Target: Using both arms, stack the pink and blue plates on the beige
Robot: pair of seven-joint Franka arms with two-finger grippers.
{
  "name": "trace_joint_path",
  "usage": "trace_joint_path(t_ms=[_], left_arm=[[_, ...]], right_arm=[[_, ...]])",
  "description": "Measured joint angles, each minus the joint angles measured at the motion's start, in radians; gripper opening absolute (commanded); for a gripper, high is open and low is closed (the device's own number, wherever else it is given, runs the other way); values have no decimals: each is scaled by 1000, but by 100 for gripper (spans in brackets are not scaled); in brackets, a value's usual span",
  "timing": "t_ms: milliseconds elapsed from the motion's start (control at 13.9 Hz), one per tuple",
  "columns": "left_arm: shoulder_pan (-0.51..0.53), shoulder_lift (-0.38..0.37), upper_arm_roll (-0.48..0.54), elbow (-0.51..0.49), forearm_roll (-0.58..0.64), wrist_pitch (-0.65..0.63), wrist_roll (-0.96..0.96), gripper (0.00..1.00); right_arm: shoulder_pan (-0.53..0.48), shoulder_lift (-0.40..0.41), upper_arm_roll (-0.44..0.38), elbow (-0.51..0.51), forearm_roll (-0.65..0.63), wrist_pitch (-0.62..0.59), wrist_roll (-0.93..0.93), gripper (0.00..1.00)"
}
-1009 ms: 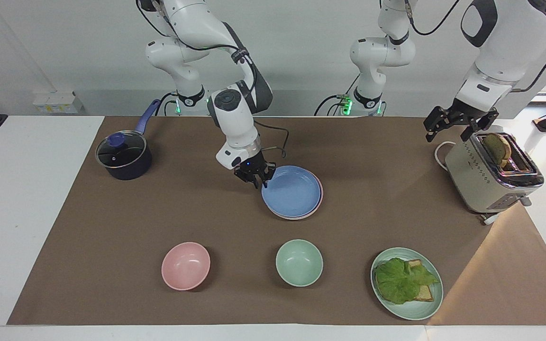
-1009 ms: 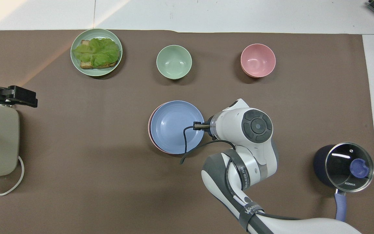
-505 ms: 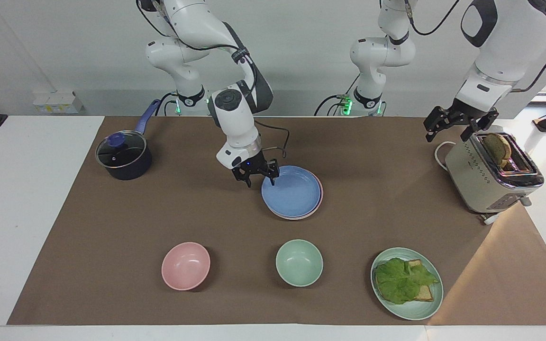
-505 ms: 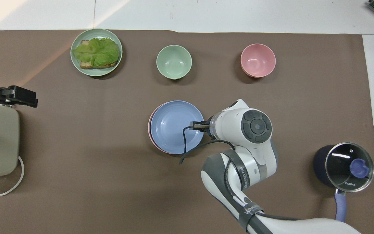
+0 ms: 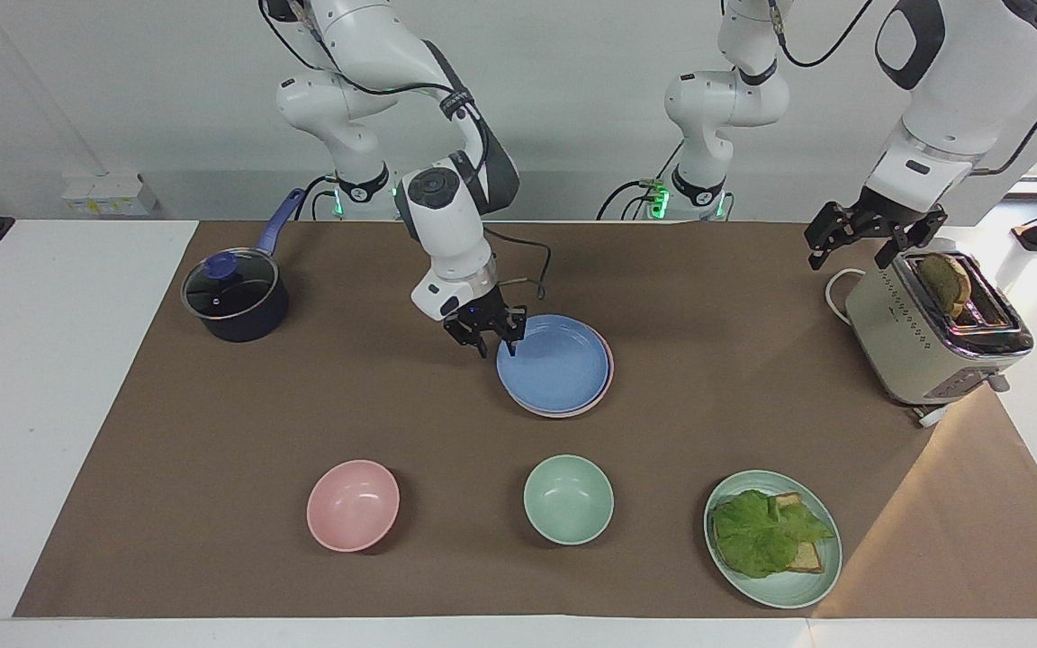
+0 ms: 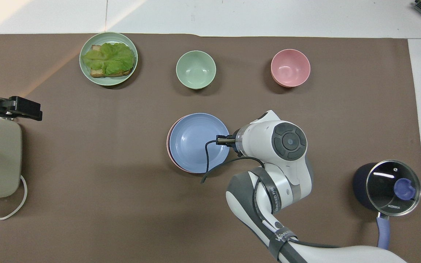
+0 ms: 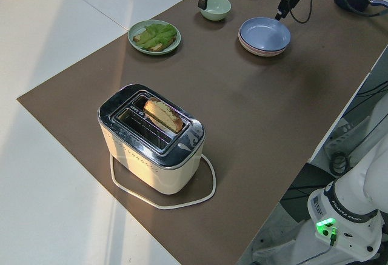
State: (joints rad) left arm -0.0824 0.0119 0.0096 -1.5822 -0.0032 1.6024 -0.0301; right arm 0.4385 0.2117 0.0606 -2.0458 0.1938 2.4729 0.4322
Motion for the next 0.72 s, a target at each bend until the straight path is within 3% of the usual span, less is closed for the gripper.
trace_joint_path(t_ms=[288,577,721], left_arm=[[0,0,0,0,0,0,0,100],[0,0,0,0,0,0,0,100],[0,0,0,0,0,0,0,100]], right_arm=[[-54,-92,-17,16,-1,-101,0,100],[-251,-236,-22,53,-52,-263,-18,100],[-344,-267,-23,119,-114,-378,-76,100]])
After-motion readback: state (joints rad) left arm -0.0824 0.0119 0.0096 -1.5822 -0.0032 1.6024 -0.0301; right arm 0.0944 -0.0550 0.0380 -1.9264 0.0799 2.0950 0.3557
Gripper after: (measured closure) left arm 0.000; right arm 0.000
